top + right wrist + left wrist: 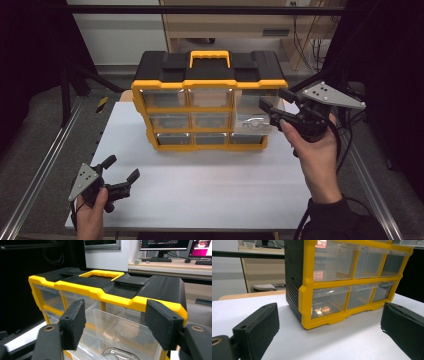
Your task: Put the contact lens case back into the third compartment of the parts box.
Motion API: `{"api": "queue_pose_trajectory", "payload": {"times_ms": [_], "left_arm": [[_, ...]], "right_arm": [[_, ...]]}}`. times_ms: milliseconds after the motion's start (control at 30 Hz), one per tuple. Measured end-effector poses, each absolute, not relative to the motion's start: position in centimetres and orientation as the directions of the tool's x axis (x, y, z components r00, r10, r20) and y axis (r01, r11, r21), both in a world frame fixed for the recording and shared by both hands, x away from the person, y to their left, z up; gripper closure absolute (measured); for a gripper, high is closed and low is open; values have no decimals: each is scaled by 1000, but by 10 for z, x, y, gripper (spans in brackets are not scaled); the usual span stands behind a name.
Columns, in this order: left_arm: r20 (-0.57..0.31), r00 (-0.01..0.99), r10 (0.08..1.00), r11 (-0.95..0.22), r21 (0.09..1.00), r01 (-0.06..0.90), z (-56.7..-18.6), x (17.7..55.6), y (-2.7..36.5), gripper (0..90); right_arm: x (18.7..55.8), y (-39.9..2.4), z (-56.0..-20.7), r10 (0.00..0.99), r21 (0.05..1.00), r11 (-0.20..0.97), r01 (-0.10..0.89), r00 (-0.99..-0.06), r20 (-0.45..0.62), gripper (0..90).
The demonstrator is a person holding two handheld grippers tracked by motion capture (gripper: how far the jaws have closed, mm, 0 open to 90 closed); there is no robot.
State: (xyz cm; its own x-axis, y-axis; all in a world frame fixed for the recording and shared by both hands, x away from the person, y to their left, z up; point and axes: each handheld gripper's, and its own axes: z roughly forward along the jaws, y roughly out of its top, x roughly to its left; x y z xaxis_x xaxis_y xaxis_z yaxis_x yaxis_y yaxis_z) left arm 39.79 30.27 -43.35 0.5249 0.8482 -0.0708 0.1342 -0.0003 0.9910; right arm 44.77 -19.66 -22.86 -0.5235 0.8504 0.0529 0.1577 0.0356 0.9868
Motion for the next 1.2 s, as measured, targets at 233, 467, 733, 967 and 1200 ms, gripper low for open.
{"api": "queue_pose_trajectory", "payload": {"times_ms": [233, 467, 733, 967, 1200], "left_arm": [[-71, 525, 848, 0, 991, 134, -434, 398, 302, 16], [-72, 523, 849, 1, 991, 134, -434, 398, 302, 15], [-71, 521, 850, 1, 991, 134, -434, 398, 303, 15], [-71, 521, 850, 0, 991, 134, -434, 398, 303, 15], [-71, 522, 850, 0, 991, 135, -434, 398, 302, 15]], "right_arm": [[446, -201, -228, 855, 988, 19, 151, -516, 62, 215], [446, -204, -232, 864, 991, 5, 135, -499, 64, 68], [439, -205, -243, 848, 995, 11, 100, -528, 43, 22], [430, -212, -256, 841, 997, 17, 80, -540, 29, 18], [422, -223, -279, 846, 995, 14, 97, -532, 40, 34]]}}
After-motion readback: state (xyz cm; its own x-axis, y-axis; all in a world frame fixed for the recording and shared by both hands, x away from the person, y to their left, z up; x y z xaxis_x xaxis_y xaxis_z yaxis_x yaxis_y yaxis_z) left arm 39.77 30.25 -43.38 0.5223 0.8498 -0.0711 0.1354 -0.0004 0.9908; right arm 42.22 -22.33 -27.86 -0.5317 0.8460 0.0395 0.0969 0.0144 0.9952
